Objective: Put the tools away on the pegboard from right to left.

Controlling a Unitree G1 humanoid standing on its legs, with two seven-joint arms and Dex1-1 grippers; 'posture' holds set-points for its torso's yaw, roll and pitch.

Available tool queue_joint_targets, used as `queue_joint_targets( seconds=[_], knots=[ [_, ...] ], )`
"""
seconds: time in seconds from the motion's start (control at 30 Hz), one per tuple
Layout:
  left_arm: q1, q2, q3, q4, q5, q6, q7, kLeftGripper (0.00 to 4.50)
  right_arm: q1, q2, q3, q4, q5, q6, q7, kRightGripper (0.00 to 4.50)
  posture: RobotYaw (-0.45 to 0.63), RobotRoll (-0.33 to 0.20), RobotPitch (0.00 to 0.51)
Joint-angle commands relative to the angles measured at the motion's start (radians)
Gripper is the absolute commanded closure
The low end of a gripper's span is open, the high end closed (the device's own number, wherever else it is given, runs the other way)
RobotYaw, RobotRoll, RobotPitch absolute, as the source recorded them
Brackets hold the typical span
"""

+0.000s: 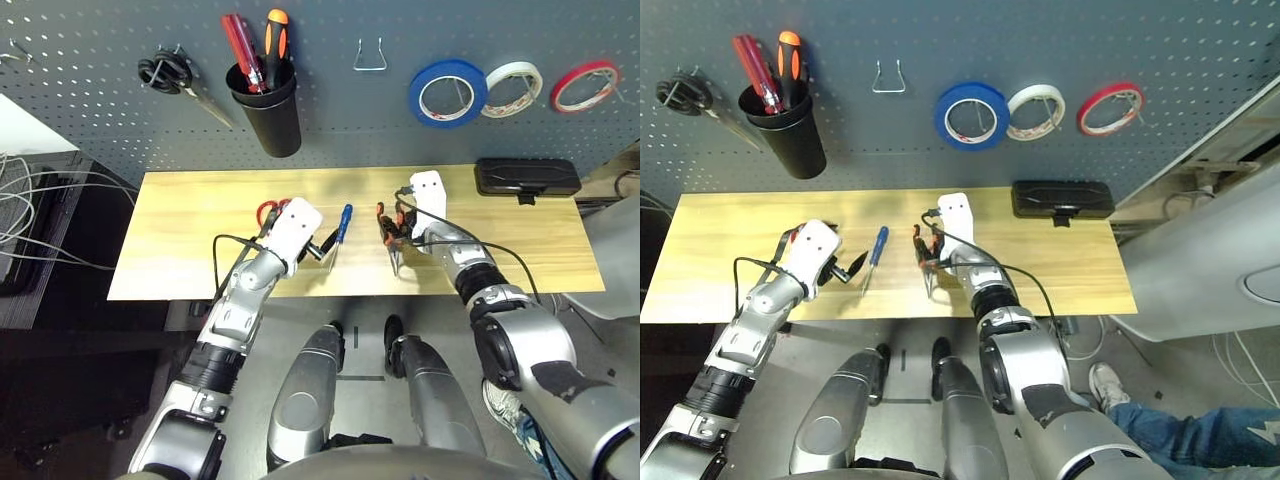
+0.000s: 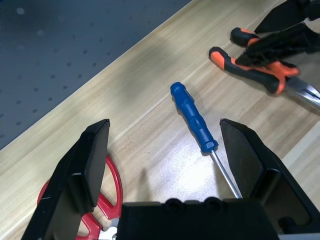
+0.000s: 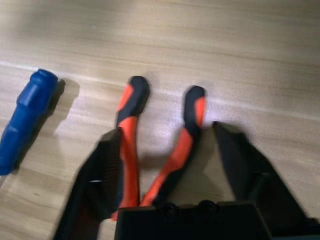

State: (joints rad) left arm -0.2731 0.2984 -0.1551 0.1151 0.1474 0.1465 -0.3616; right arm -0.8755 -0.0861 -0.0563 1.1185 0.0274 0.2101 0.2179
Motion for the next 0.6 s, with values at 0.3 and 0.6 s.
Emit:
queue_joint_targets(
  seconds=[0.3,0.6],
  knots=[
    [-0.007,0.007,0.002,0.054,-0.002,-0.028,-0.003,0.0,0.0,-0.012,-0.064,0.046,0.034,0.108,-0.076,4.23,0.26,0.0,0.333],
    [-0.054,0.018,0.021,0.13,-0.007,-0.114,0.001,0.0,-0.008,-0.02,-0.034,-0.043,0.028,0.063,0.008,4.23,0.23,0.0,0.27]
  ],
)
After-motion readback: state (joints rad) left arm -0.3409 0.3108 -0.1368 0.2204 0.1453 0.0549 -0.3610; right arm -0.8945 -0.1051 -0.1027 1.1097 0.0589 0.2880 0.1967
